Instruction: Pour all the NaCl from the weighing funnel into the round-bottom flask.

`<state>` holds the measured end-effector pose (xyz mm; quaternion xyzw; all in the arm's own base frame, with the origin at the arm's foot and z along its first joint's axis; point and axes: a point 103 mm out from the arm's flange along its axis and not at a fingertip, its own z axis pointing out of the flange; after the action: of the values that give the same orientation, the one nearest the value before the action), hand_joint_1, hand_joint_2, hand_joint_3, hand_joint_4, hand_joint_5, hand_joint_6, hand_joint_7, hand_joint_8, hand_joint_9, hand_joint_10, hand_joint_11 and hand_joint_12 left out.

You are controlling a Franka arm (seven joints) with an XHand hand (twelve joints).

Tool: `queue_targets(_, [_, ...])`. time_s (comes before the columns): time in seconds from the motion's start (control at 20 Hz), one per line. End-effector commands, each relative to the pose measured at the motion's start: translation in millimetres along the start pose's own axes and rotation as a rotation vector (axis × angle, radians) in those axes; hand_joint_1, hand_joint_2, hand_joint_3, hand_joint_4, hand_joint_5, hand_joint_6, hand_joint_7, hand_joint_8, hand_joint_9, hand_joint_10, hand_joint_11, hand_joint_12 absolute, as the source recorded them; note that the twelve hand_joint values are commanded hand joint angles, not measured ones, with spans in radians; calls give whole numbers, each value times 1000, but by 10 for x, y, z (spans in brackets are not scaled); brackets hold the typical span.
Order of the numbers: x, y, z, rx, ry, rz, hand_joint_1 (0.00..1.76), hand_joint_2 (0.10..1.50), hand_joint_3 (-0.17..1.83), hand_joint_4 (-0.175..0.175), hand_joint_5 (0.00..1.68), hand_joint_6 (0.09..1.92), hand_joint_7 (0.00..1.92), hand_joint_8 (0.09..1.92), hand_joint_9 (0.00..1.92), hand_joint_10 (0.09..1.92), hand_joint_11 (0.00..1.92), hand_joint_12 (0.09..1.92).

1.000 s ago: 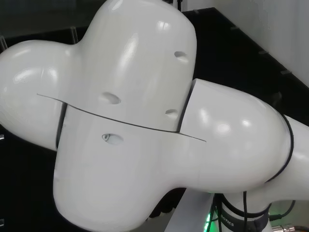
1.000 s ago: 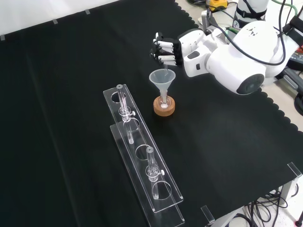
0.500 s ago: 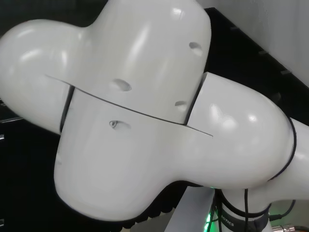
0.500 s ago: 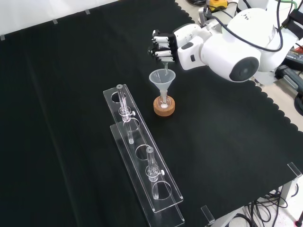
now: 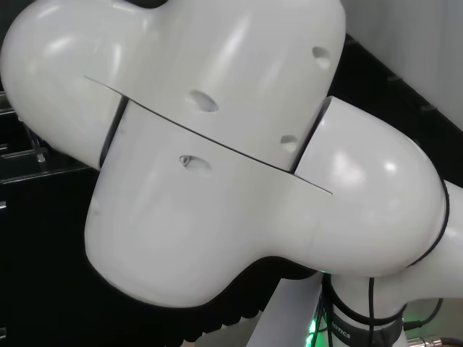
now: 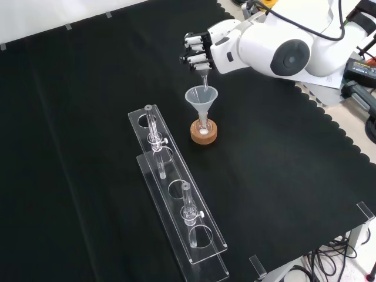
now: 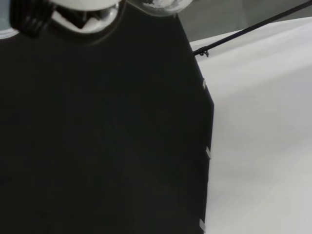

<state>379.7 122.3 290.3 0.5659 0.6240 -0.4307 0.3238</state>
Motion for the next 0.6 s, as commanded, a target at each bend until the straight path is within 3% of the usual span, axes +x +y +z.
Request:
queue_targets(0.05, [-40,9,21,11,115,-16,1134,661,601,175,1343,522,744,605,1191,97,993,920])
queue_targets(0.35, [-111,40,116,33,277,-23,1134,660,601,175,1343,522,743,604,1191,96,994,919])
queue_targets(0.6, [-241,97,287,81,516,-37,1134,660,601,175,1343,522,743,604,1191,95,996,920])
